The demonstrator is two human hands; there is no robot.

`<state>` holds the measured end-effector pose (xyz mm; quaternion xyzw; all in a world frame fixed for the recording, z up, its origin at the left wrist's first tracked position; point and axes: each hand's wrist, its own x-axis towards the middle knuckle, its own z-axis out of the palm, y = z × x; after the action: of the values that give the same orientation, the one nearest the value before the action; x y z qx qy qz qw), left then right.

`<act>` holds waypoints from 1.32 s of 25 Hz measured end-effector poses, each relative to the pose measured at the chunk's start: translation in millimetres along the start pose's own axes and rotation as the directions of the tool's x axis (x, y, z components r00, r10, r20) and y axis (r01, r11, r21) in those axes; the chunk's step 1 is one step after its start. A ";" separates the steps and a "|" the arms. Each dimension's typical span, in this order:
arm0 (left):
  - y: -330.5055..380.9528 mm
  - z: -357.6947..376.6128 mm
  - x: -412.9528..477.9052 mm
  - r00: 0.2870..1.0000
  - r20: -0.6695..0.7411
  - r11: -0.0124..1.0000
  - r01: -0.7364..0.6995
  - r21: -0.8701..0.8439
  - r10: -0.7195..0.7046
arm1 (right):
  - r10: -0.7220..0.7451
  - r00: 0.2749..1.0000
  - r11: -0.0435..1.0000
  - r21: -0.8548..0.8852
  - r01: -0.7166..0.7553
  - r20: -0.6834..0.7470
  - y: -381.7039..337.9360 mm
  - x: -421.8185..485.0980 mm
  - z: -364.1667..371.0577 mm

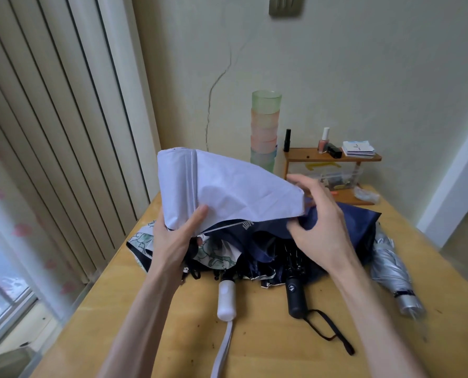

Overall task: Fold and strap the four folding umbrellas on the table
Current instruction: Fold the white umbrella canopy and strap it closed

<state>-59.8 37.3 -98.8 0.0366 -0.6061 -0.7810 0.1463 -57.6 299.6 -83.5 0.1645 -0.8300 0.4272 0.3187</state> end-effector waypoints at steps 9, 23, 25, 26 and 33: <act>8.6 -17.9 2.0 0.928 0.309 0.918 -0.294 0.268 0.207 | 0.014 0.885 0.915 0.351 -0.199 0.466 -23.8 7.0 -2.5; 11.3 -37.7 10.5 0.973 0.123 0.954 -0.217 0.205 0.195 | 0.155 0.895 0.985 0.010 -0.175 0.418 6.7 5.2 -26.2; 12.0 -37.4 10.7 0.973 0.142 0.959 -0.206 0.194 0.180 | 0.121 0.874 0.986 0.045 -0.161 0.470 4.7 5.3 -28.4; 12.4 -35.4 10.0 0.974 0.151 0.961 -0.199 0.192 0.172 | 0.105 0.853 0.985 0.062 -0.159 0.511 4.2 4.8 -27.2; 14.1 -35.0 9.4 0.971 0.128 0.954 -0.227 0.196 0.204 | 0.137 0.829 0.959 0.138 -0.249 0.543 7.5 3.9 -23.7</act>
<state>-58.0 -1.2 -93.4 -0.0562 -0.6922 -0.6930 0.1934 -55.4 323.3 -75.2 0.2220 -0.8497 0.4781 0.0151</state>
